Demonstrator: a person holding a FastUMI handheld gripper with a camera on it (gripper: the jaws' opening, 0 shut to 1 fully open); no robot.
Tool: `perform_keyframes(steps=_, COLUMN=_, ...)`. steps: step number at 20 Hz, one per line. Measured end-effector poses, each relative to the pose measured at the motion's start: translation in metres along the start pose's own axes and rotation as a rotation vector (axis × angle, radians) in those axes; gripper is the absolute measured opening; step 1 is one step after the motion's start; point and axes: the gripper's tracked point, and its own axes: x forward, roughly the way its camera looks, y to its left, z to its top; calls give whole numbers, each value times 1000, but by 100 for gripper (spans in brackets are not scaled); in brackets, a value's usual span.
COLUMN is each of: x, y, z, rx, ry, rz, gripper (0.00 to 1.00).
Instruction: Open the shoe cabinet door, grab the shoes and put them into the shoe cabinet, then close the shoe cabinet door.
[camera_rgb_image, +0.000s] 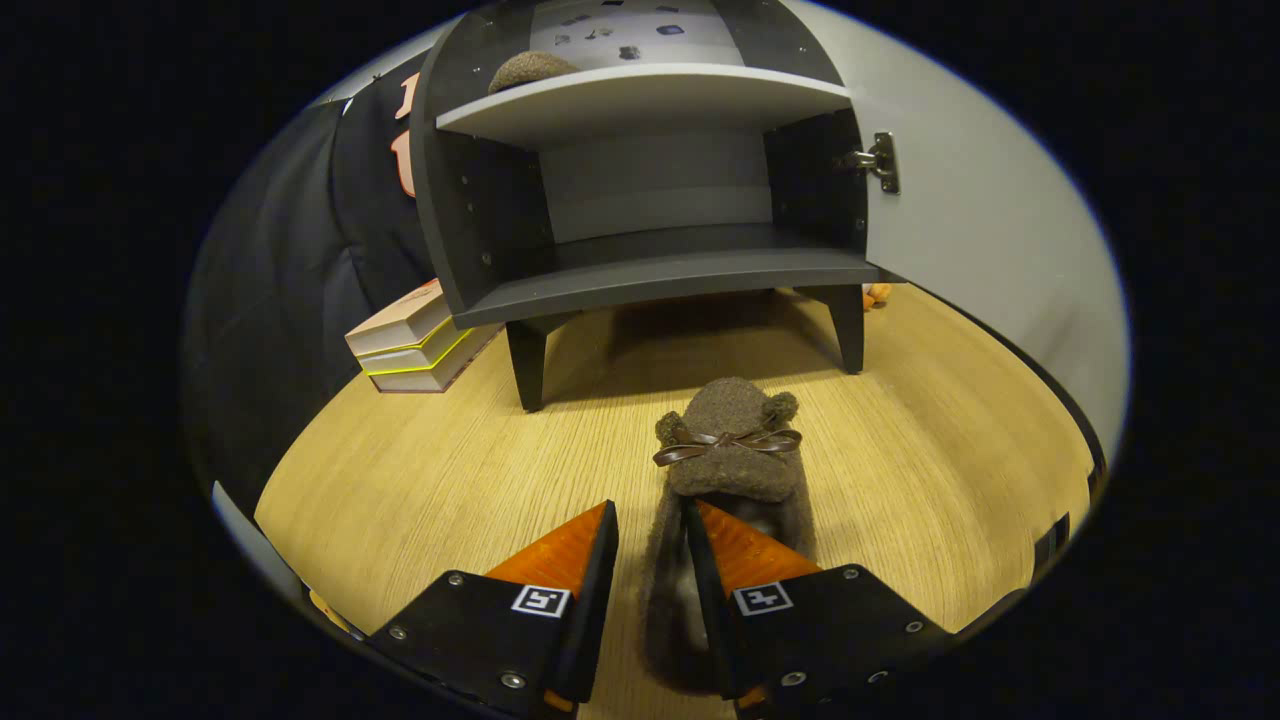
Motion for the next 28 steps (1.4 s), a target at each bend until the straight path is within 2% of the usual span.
perform_keyframes(steps=6, x=27, y=-3, z=1, rx=-8, ry=36, rz=-10, gripper=44)
perform_keyframes(steps=10, x=35, y=-13, z=7, rx=-10, ry=28, rz=-36, gripper=29)
perform_keyframes(steps=11, x=36, y=-15, z=10, rx=-12, ry=23, rz=-47, gripper=18)
perform_keyframes(steps=13, x=34, y=-14, z=10, rx=-15, ry=41, rz=-49, gripper=7)
perform_keyframes(steps=18, x=14, y=-19, z=34, rx=-44, ry=27, rz=-51, gripper=6)
perform_keyframes(steps=23, x=-29, y=-13, z=70, rx=-82, ry=-20, rz=-48, gripper=6)
perform_keyframes(steps=28, x=-75, y=1, z=136, rx=-141, ry=-114, rz=-53, gripper=6)
